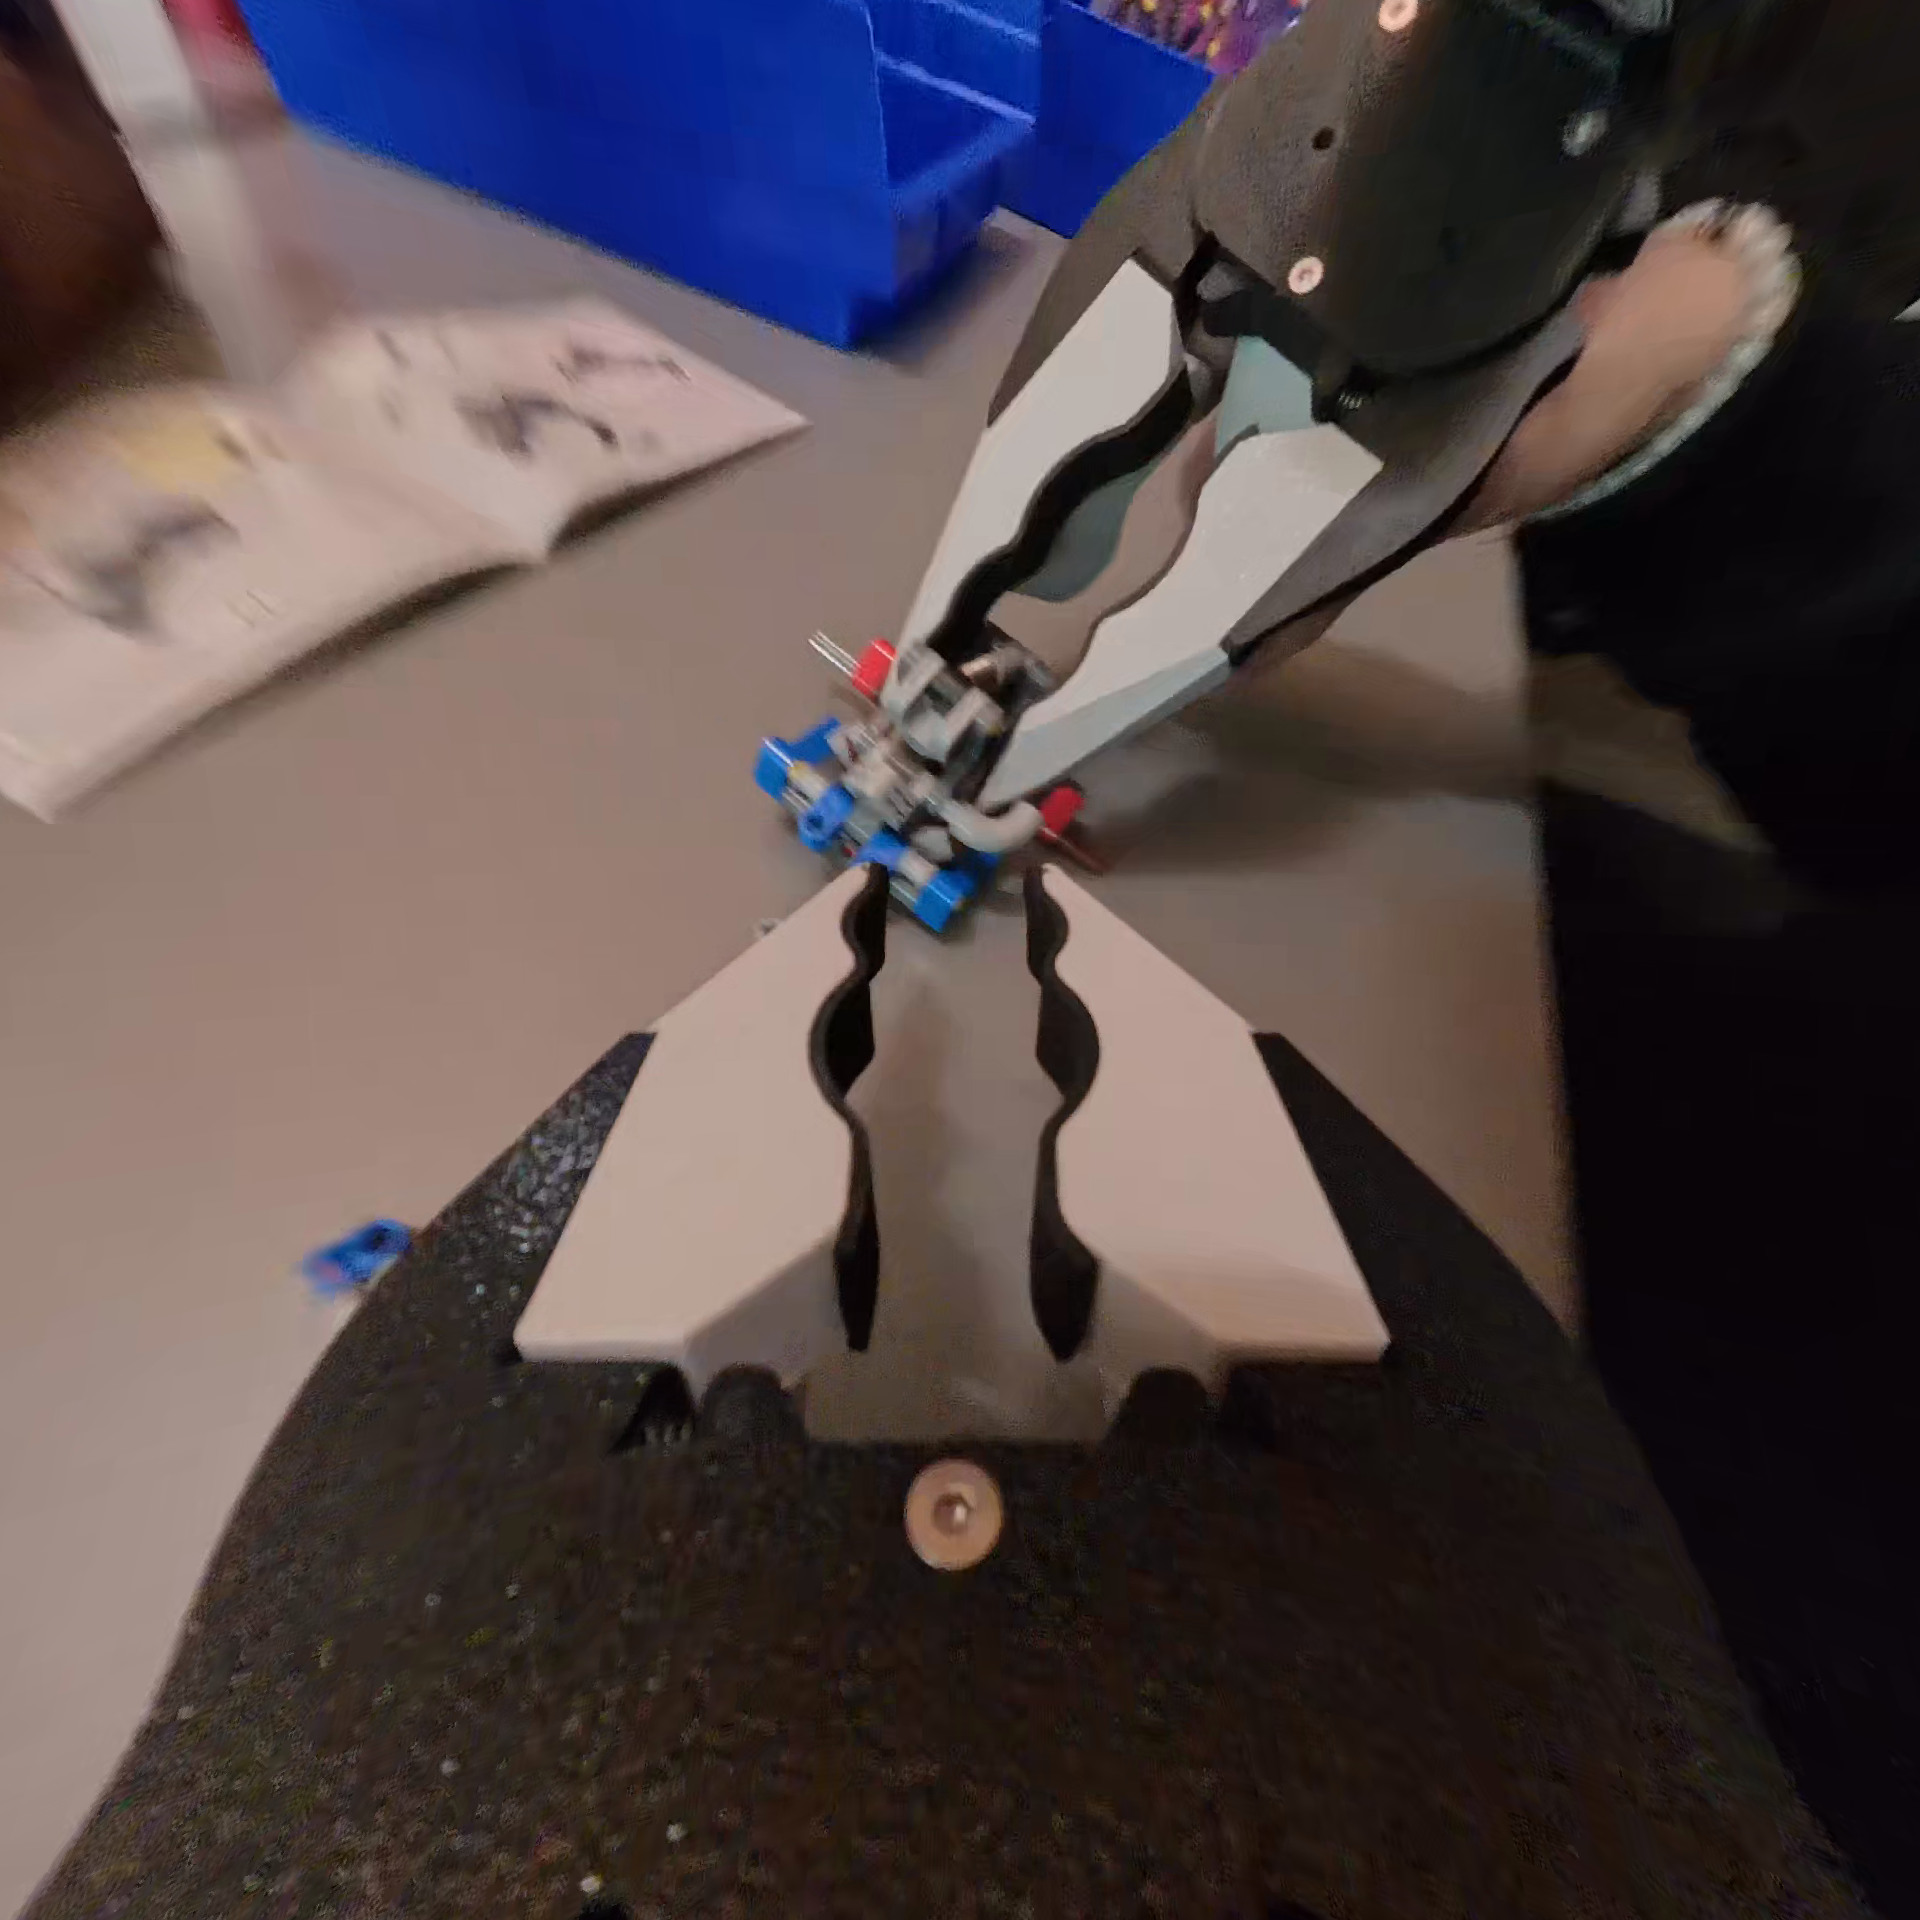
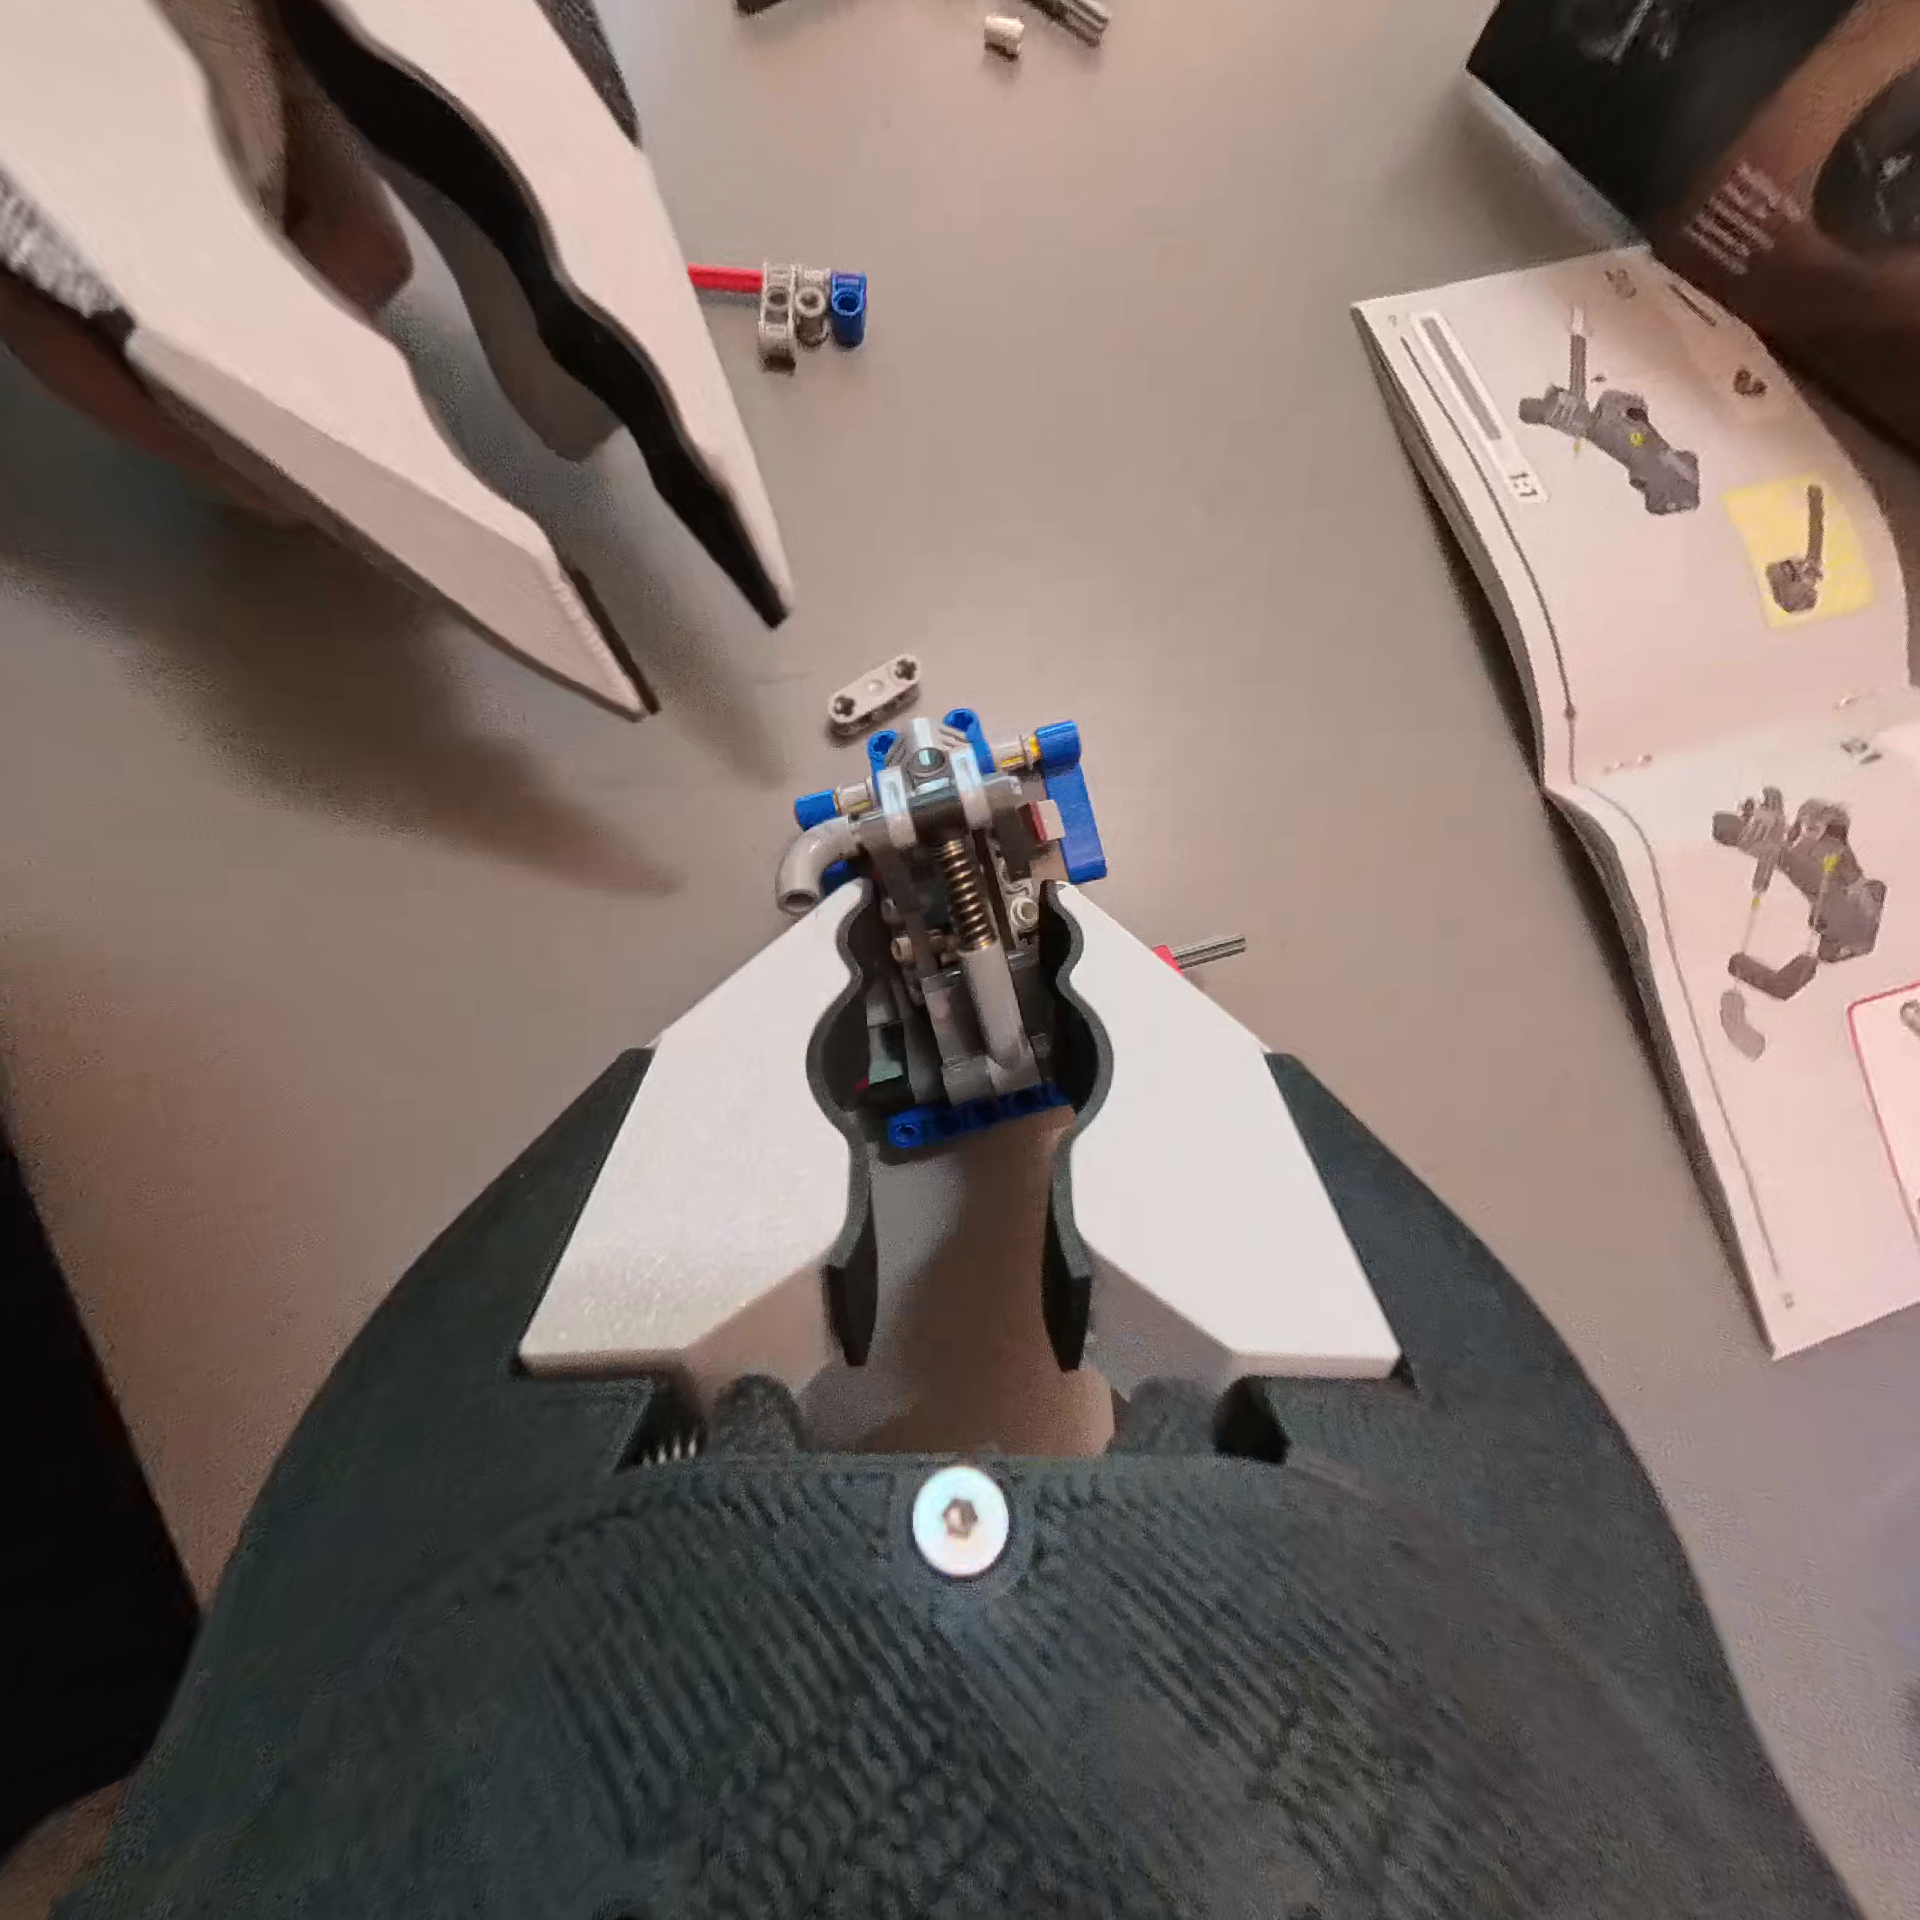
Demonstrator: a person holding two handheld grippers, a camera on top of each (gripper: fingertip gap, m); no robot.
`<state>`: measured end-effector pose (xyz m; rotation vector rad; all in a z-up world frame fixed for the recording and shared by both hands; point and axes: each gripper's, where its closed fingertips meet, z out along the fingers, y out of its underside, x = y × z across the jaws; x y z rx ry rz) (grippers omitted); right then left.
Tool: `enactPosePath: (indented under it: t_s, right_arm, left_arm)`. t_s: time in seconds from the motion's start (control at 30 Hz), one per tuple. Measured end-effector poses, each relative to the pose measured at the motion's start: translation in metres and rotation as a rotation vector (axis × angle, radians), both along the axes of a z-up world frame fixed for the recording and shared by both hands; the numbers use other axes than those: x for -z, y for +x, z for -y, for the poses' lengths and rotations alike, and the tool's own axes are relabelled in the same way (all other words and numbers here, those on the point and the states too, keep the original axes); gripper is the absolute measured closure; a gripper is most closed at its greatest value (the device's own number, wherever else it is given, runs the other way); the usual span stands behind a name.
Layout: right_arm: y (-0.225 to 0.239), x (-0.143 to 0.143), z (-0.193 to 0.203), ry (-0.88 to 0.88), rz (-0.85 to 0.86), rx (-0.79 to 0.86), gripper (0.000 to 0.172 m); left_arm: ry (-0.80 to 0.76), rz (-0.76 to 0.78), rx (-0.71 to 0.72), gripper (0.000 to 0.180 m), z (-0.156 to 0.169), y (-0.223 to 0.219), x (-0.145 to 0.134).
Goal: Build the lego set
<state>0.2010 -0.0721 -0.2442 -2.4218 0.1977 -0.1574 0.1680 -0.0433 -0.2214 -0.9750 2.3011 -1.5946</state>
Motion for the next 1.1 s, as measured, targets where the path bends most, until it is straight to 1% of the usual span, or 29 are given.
enactPosePath:
  t_s: [0.03,0.07,0.13,0.23,0.27,0.33,0.4,0.47,0.6,0.77,1.0,1.1]
  right_arm:
    - [0.002,-0.002,0.0,0.011,0.001,0.028,0.144]
    - [0.004,-0.003,0.0,0.018,0.012,0.042,0.144]
    - [0.002,-0.002,0.0,-0.003,0.061,-0.021,0.143]
    - [0.007,0.004,0.015,-0.163,0.21,-0.146,0.127]
    - [0.012,0.002,0.018,-0.194,0.248,-0.162,0.126]
    - [0.012,-0.005,0.017,-0.163,0.234,-0.203,0.13]
    - [0.011,-0.012,0.009,-0.082,0.193,-0.225,0.13]
    - [0.009,-0.012,0.004,-0.022,0.147,-0.251,0.131]
    - [0.009,-0.002,0.004,-0.046,0.145,-0.277,0.131]
    - [0.006,0.002,0.002,-0.057,0.165,-0.291,0.132]
    - [0.007,0.001,0.003,-0.006,0.161,-0.22,0.131]
    - [0.005,0.002,0.002,0.018,0.161,-0.207,0.131]
  left_arm:
    - [0.076,0.083,-0.012,0.158,0.0,0.003,-0.002]
    - [0.152,0.153,0.001,0.155,0.002,0.003,-0.002]
    - [0.299,0.305,0.042,0.153,0.009,0.002,0.001]
    - [0.551,0.526,0.065,0.154,0.009,0.006,0.015]
    - [0.606,0.578,0.075,0.155,0.01,0.008,0.02]
    - [0.661,0.623,0.095,0.156,0.012,0.008,0.027]
    - [0.694,0.653,0.096,0.157,0.012,0.01,0.029]
    - [0.717,0.685,0.109,0.158,0.013,0.011,0.03]
    - [0.728,0.701,0.108,0.16,0.012,0.012,0.029]
    - [0.733,0.715,0.106,0.163,0.012,0.012,0.028]
    - [0.74,0.725,0.092,0.166,0.01,0.014,0.027]
    - [0.691,0.686,0.07,0.167,0.006,0.015,0.025]
